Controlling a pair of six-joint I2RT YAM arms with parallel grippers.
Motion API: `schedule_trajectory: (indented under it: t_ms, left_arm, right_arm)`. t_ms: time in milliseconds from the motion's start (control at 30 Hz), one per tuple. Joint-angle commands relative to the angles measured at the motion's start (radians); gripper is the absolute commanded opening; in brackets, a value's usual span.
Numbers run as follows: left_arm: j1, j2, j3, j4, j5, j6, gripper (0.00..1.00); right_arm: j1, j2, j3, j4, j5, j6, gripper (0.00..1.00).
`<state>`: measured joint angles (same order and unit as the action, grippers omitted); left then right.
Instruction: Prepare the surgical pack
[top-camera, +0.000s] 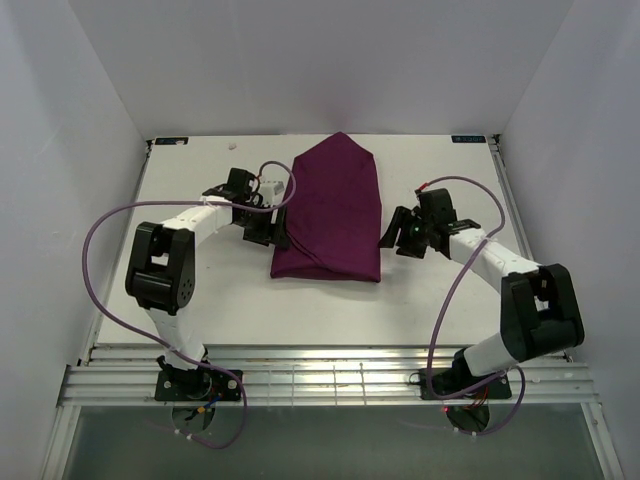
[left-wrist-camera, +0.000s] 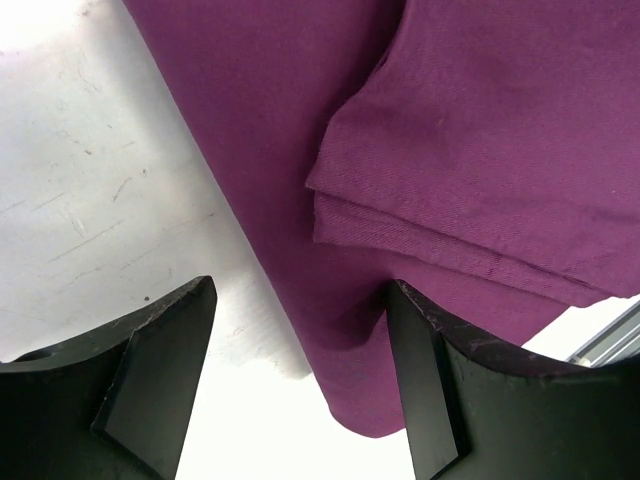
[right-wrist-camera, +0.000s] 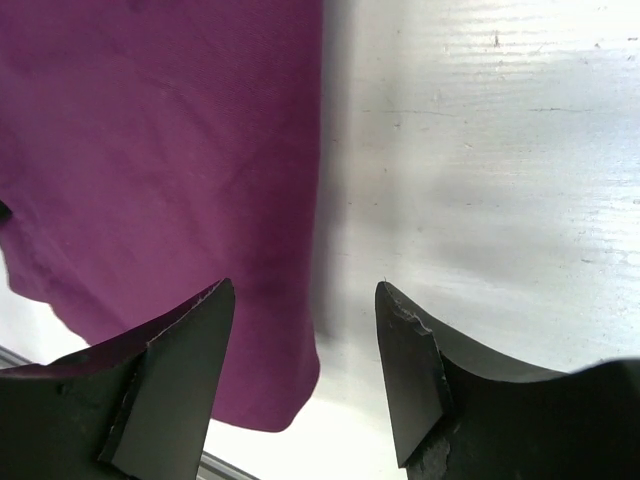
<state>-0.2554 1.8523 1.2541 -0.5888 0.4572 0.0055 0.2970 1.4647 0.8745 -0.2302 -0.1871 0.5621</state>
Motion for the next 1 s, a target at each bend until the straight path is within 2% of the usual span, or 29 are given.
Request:
schedule_trajectory:
  t_ms: [0, 300, 567, 967]
  left_arm:
    - [0.002, -0.056, -0.035, 0.021, 0.017, 0.002, 0.79]
    - [0.002, -0.013, -0.07, 0.064, 0.049, -0.047, 0.78]
    - [0.004, 0.001, -0.119, 0.092, 0.089, -0.064, 0.72]
    - [0.024, -0.082, -0.249, 0.161, 0.161, -0.088, 0.55]
  right_arm:
    - [-0.009, 0.037, 0.009, 0.005, -0.043, -0.056, 0.64]
    - [-0.009, 0.144, 0.055, 0.003, -0.091, -0.12, 0.64]
    - [-0.009, 0.233, 0.115, 0.009, -0.12, -0.146, 0.64]
    - [-0.009, 0.332, 0.202, -0.001, -0.179, -0.209, 0.6]
